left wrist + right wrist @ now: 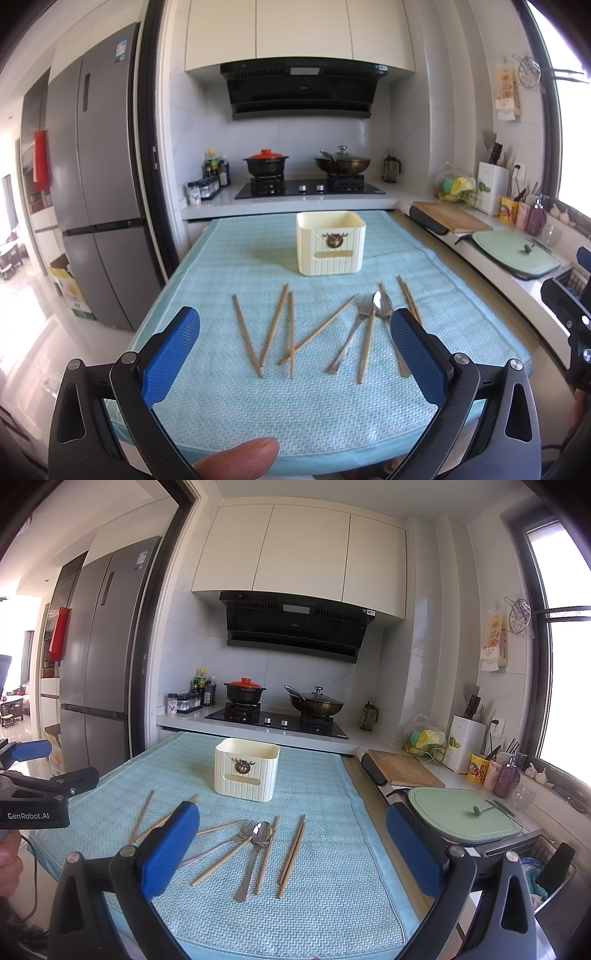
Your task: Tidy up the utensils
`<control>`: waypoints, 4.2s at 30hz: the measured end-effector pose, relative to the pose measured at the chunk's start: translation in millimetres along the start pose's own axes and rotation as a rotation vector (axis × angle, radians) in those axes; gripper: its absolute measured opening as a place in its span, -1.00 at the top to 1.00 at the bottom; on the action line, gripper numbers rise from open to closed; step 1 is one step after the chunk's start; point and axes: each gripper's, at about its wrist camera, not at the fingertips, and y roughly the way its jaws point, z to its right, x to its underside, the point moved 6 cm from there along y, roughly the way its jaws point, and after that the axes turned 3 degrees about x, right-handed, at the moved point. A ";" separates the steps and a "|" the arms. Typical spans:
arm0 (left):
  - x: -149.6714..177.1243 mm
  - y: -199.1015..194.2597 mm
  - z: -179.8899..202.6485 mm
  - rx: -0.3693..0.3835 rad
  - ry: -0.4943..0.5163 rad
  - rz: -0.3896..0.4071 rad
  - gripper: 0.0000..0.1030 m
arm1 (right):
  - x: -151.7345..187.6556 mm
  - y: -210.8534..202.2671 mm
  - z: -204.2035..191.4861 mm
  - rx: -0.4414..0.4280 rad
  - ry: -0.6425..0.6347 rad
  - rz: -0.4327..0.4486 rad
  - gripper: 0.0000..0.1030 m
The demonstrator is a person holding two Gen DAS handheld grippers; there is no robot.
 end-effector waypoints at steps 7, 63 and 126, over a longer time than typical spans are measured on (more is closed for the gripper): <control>1.1 1.8 -0.9 0.000 0.004 -0.001 -0.99 | -0.7 0.1 0.5 0.002 0.001 -0.001 -1.00; 39.8 113.5 -75.0 -0.116 -0.088 -0.221 -1.00 | 66.3 83.2 20.9 0.001 0.033 -0.202 -1.00; 48.3 412.9 -170.2 -0.037 -0.099 -0.749 -0.39 | 131.4 424.9 21.8 -0.264 0.107 -0.926 0.64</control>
